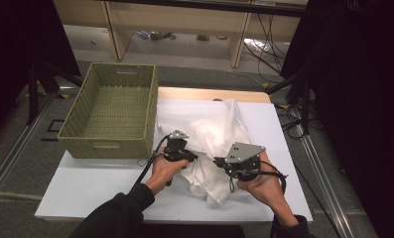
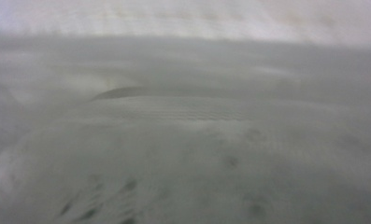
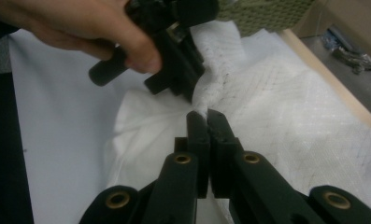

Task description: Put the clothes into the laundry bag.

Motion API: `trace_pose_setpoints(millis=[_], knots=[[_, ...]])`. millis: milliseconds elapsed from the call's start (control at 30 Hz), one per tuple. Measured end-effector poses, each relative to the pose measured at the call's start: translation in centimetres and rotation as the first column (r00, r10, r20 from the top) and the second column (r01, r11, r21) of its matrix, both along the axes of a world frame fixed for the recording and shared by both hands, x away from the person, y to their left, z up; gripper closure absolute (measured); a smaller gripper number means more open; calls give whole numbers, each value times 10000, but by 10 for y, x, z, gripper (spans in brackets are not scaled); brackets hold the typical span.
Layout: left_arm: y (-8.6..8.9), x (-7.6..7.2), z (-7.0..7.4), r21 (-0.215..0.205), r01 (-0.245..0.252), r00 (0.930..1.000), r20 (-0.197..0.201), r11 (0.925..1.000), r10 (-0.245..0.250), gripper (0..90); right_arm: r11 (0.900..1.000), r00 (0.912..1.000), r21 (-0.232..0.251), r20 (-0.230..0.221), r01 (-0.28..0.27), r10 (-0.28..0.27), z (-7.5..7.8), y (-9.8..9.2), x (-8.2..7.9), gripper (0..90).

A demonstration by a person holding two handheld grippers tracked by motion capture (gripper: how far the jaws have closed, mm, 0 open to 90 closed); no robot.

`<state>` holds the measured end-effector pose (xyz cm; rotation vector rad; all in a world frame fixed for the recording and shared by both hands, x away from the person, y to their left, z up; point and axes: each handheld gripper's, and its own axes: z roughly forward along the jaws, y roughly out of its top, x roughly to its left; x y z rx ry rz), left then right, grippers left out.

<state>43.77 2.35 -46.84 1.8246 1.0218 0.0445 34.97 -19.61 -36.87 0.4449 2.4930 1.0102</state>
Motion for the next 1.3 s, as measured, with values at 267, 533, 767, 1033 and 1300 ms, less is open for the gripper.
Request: trace_pose_setpoints(millis=[267,533,767,1033,1300], knots=[[24,-42,29,725,905,9956,167,9933,-919,341,9998,9998,-55,-23,195,-195,-5,-3,7,900],[18,-83,7,1116,2024,9788,-540,9729,-1974,166,9998,9999,-68,15,170,-170,-8,1,12,900],[-13,-58,0,1235,2106,9768,-658,9697,-2038,632,9999,9998,-85,-156,128,-129,-11,-2,14,900],[-19,-32,41,134,1229,9916,386,9923,-1233,833,9998,9998,196,210,-52,47,9,-6,6,900],[-33,3,3,248,-161,9998,138,9996,158,798,9998,9997,-129,-145,-175,173,-1,-2,6,900]])
